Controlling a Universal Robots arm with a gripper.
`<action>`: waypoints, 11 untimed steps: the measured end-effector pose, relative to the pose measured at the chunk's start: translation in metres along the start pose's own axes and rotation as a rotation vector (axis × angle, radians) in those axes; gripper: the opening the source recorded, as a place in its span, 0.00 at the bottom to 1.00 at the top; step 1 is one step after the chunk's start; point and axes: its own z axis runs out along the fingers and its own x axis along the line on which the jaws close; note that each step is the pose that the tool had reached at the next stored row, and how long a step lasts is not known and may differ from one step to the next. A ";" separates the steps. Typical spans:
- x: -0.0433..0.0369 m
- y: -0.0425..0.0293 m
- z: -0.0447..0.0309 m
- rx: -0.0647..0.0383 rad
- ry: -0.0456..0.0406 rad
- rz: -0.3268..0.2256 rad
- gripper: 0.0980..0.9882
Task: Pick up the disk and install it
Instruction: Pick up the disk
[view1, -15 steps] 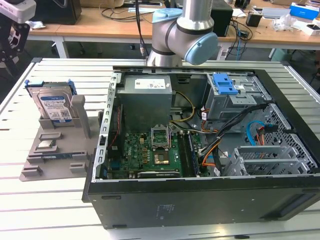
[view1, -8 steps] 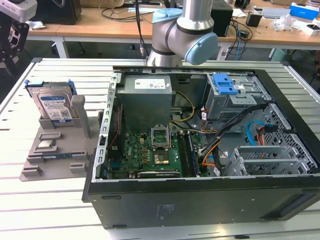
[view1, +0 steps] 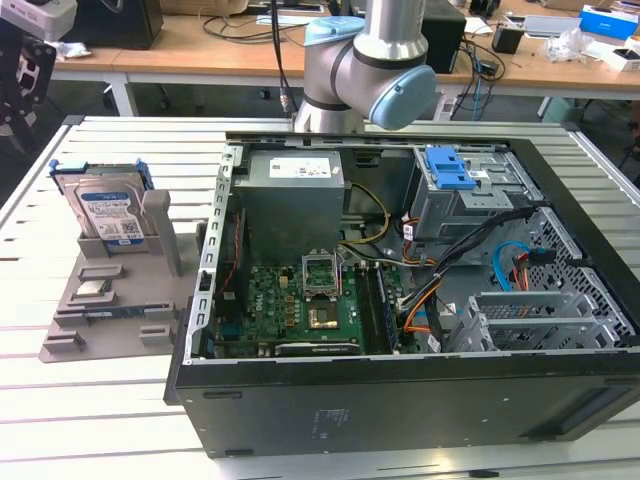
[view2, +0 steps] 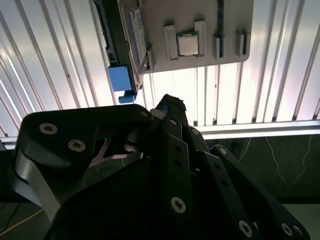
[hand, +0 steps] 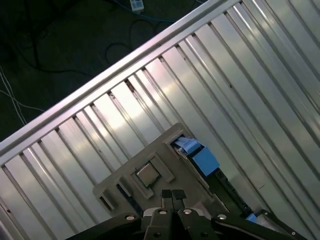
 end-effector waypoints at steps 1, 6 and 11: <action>0.0000 0.0000 0.0000 0.000 0.0002 -0.007 0.01; 0.0000 0.0000 0.0000 -0.001 0.0023 -0.053 0.01; 0.0000 0.0000 0.0000 -0.002 0.0045 -0.101 0.01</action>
